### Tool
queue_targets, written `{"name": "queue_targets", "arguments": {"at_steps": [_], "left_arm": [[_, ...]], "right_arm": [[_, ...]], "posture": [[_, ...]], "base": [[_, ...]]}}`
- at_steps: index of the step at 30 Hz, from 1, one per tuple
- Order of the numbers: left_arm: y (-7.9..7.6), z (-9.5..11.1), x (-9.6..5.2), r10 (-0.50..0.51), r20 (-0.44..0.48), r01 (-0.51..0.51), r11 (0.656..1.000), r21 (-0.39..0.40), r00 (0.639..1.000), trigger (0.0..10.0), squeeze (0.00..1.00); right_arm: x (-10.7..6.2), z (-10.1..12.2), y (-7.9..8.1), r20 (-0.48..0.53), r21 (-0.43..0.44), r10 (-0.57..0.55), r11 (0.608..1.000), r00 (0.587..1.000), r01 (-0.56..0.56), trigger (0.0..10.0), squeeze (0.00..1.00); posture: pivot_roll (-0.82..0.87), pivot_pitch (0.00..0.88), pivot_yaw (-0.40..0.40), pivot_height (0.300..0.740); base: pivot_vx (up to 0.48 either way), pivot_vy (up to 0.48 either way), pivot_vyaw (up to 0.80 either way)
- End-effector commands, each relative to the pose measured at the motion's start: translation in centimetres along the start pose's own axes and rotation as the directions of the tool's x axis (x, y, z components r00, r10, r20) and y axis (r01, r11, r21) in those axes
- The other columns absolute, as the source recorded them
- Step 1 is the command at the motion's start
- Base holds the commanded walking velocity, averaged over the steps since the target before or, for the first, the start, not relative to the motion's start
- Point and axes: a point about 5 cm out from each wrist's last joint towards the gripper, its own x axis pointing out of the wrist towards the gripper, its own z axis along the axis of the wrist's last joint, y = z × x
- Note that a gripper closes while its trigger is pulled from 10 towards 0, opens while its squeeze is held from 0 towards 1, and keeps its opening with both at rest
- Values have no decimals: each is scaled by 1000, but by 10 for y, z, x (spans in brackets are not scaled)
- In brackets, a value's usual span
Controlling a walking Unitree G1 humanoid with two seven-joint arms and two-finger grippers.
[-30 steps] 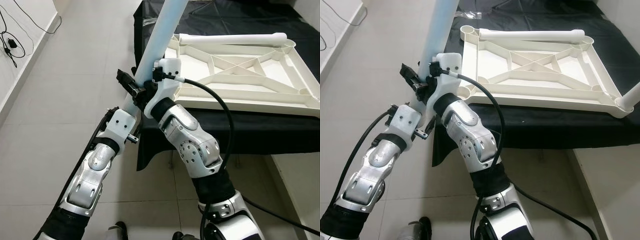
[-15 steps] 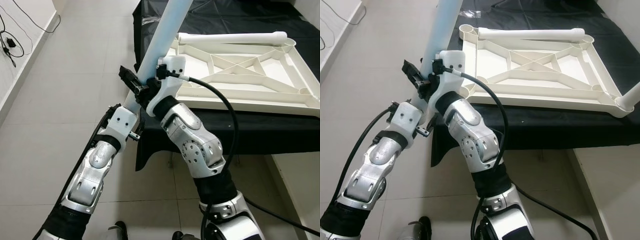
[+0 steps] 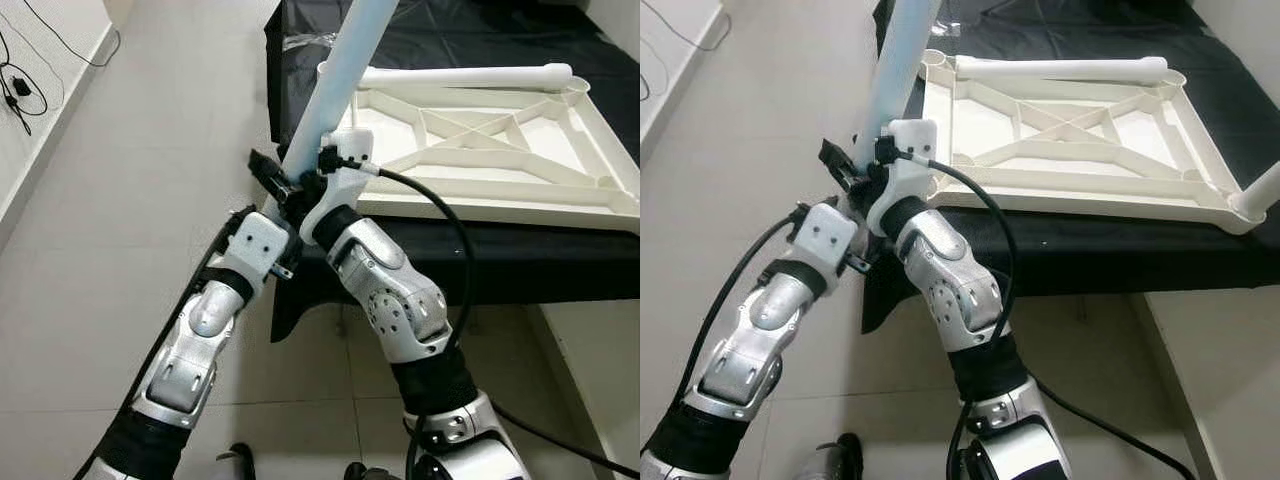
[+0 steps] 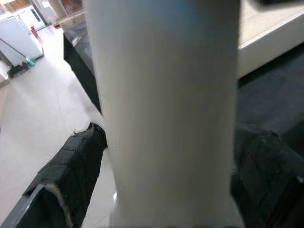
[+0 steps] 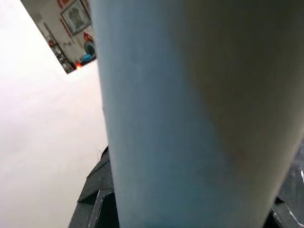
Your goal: Building children table
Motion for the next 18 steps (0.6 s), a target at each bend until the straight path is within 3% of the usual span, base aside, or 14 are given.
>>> {"name": "queue_targets", "arguments": {"at_steps": [1, 9, 18], "left_arm": [[-6, 1, -3, -18, 1, 18, 1000, 11, 1000, 10000, 0], [-4, -4, -4, -8, -22, 8, 1000, -3, 1000, 10000, 0], [-3, -16, -2, 1, -111, -1, 1000, -2, 994, 10000, 0]], "right_arm": [[-2, -14, 8, -9, 75, 14, 997, 1000, -13, 10000, 0], [-1, -10, 13, 3, 95, 29, 995, 1000, -29, 10000, 0], [0, -4, 15, 28, 105, 41, 993, 999, -44, 10000, 0]], "posture": [[48, 227, -34, 740], [48, 228, -37, 740], [46, 230, -35, 740]], "base": [[0, 0, 0], [0, 0, 0], [0, 0, 0]]}}
